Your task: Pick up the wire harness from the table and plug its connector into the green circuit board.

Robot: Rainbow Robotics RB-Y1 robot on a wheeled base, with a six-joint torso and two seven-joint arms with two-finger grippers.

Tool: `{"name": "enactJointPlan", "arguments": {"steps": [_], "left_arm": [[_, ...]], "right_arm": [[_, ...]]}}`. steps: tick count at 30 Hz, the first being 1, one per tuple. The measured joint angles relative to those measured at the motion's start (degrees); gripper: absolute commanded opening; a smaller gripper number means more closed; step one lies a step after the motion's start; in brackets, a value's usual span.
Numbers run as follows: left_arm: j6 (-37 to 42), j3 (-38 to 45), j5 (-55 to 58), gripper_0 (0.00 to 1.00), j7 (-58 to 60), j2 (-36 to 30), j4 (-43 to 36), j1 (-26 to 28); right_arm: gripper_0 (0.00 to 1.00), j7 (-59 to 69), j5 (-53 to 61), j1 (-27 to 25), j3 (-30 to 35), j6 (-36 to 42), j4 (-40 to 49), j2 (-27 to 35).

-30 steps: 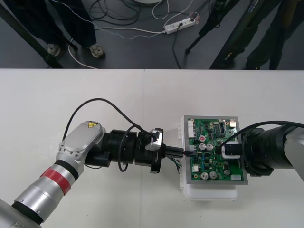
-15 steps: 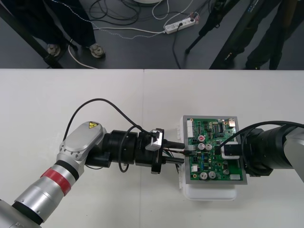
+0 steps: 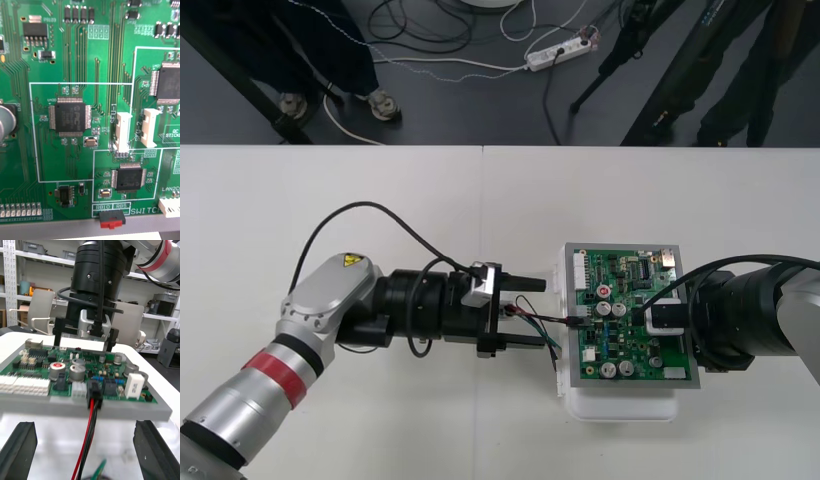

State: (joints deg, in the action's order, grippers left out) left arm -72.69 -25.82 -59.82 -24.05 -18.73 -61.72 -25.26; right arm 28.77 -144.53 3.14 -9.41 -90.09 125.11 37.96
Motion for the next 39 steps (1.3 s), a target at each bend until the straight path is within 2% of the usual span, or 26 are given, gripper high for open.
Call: {"name": "enactJointPlan", "arguments": {"steps": [9,17,25,32,39], "left_arm": [[-0.1,0.0,3.7,0.79,0.0,-5.9,0.0,0.0],[-0.6,0.3,5.3,0.79,0.0,-11.2,0.0,0.0],[-3.5,3.8,5.3,0.79,0.0,-15.9,0.0,-0.3],[-7.5,5.4,3.6,0.79,0.3,-20.2,-0.1,-2.8],[-13.0,14.8,-3.9,0.79,7.9,-20.8,-1.0,-4.4]], "right_arm": [[1.00,0.0,-0.1,0.0,0.4,0.0,0.0,0.0],[1.00,0.0,1.4,0.0,4.4,0.0,0.0,0.7],[1.00,0.0,11.4,0.0,10.8,0.0,-1.9,4.2],[1.00,0.0,19.8,0.0,16.5,0.0,-3.8,6.1],[1.00,0.0,29.0,0.0,23.1,0.0,-3.9,6.3]]}}
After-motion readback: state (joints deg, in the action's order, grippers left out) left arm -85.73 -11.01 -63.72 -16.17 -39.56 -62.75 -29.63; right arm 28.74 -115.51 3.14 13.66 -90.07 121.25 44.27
